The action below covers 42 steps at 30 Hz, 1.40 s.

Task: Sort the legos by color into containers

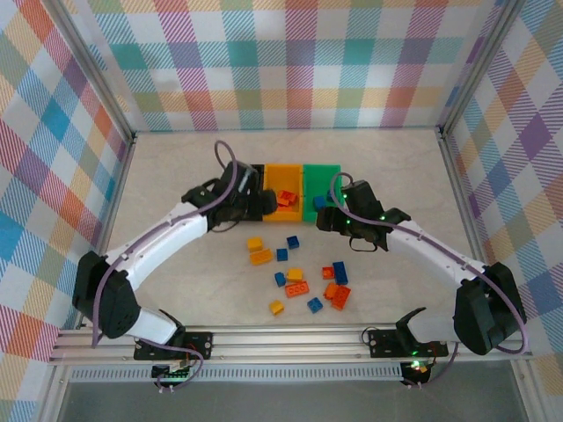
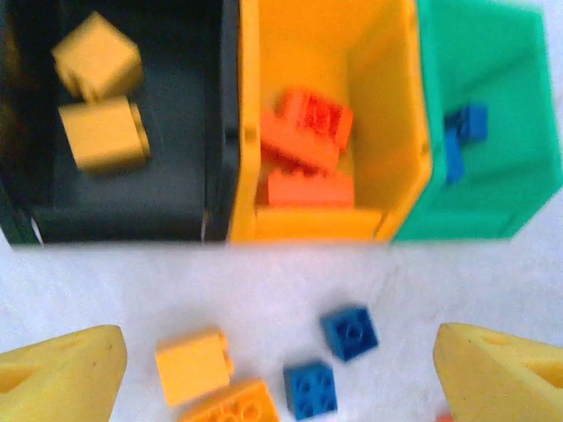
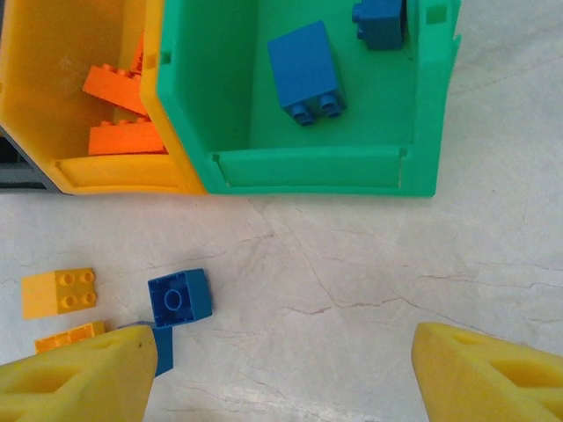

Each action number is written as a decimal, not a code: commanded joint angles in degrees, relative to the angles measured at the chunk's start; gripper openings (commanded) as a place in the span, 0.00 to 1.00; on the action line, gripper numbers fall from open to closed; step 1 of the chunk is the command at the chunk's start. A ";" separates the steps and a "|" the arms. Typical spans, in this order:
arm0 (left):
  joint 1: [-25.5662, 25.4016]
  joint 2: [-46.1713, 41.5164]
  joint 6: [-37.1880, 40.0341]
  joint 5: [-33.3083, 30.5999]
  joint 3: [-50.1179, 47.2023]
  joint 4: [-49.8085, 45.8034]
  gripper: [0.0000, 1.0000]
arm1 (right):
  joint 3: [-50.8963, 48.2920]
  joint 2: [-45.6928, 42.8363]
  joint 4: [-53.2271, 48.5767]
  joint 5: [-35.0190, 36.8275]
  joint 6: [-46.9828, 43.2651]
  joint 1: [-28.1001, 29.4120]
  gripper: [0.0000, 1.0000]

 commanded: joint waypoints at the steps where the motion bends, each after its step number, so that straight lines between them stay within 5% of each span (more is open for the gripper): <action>1: -0.27 -0.78 -3.62 3.21 -9.36 3.31 0.89 | -1.17 -0.22 1.30 -1.02 0.31 -0.44 0.77; 12: -0.57 5.93 -6.64 8.07 -17.30 19.23 0.95 | -0.82 -0.21 0.69 -1.20 0.41 -0.37 0.77; 21: -0.28 10.88 -6.24 -1.76 -15.22 13.11 0.79 | -1.17 -1.34 0.09 -0.67 -0.18 -0.40 0.77; 33: -0.30 10.07 -5.52 -1.72 -14.29 10.29 0.42 | -0.65 -1.32 -0.25 -0.67 -0.43 -0.45 0.77; 42: 3.91 -0.09 -2.67 -2.43 -6.25 3.37 0.41 | -0.38 -1.35 0.00 -0.67 -0.31 -0.44 0.77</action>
